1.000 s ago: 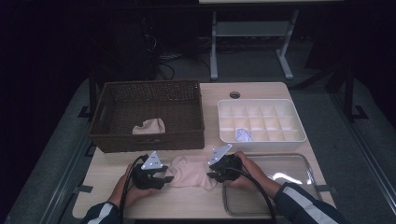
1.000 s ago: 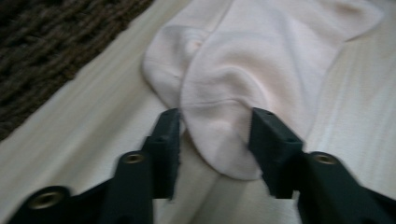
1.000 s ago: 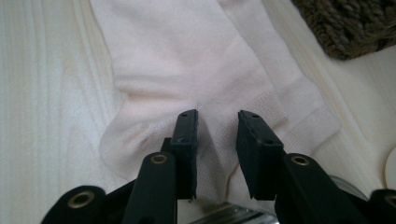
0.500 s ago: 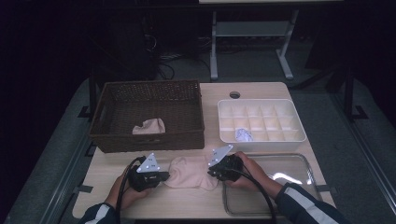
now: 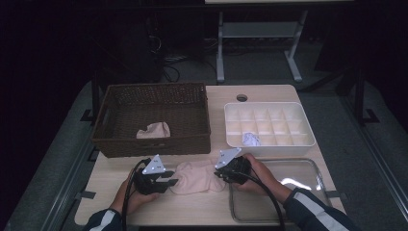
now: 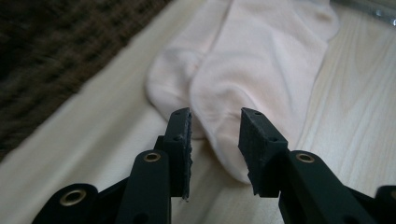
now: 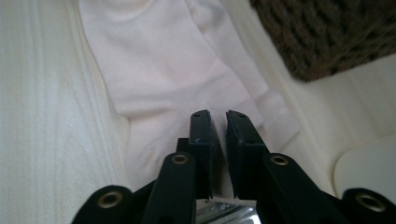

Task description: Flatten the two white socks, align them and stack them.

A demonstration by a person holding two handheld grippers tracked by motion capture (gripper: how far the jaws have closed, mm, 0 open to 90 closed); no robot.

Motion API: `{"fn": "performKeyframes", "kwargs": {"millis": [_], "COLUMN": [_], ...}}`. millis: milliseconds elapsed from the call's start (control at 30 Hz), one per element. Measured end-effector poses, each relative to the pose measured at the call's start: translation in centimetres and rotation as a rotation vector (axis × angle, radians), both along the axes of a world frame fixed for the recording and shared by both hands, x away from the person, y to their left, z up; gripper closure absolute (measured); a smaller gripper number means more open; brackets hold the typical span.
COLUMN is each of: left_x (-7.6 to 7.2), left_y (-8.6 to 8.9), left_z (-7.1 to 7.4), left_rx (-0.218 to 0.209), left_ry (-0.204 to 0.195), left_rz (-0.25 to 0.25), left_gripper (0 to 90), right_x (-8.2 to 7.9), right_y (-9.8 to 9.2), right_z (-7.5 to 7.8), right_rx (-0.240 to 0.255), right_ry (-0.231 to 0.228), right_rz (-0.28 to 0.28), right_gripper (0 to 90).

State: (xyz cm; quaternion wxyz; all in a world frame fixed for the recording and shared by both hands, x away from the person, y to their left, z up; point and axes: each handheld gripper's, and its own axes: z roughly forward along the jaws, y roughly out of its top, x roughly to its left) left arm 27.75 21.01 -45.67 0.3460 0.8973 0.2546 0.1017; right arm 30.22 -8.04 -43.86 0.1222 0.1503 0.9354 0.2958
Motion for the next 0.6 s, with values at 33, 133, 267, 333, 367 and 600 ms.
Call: {"fn": "performKeyframes", "kwargs": {"millis": [33, 133, 267, 333, 367, 600], "left_x": [0.0, 0.0, -0.3, -0.4, -0.5, -0.7], "left_y": [-0.1, -0.1, 0.0, 0.0, 0.0, 0.0], "left_z": [-0.2, -0.2, -0.2, -0.1, 0.0, 0.3], "left_rx": [0.009, 0.014, 0.023, 0.027, 0.031, 0.024], "left_ry": [0.009, 0.018, 0.021, 0.018, 0.013, 0.000], "left_rz": [0.000, -0.007, -0.029, -0.041, -0.040, -0.056], "left_gripper": [62.7, 67.3, 77.8, 82.0, 82.8, 88.2], "right_x": [0.1, 0.4, 0.7, 0.8, 0.9, 0.7], "right_y": [0.0, 0.1, -0.1, -0.1, -0.1, 0.6], "right_z": [-0.2, -0.6, -0.4, -0.3, -0.5, -1.4], "right_rx": [-0.014, -0.030, 0.005, 0.032, 0.030, -0.005], "right_ry": [0.001, 0.028, 0.034, 0.051, 0.053, 0.054], "right_rz": [0.004, -0.028, -0.064, -0.086, -0.090, -0.031], "right_gripper": [76.8, 65.8, 58.0, 57.1, 56.6, 81.3]}}
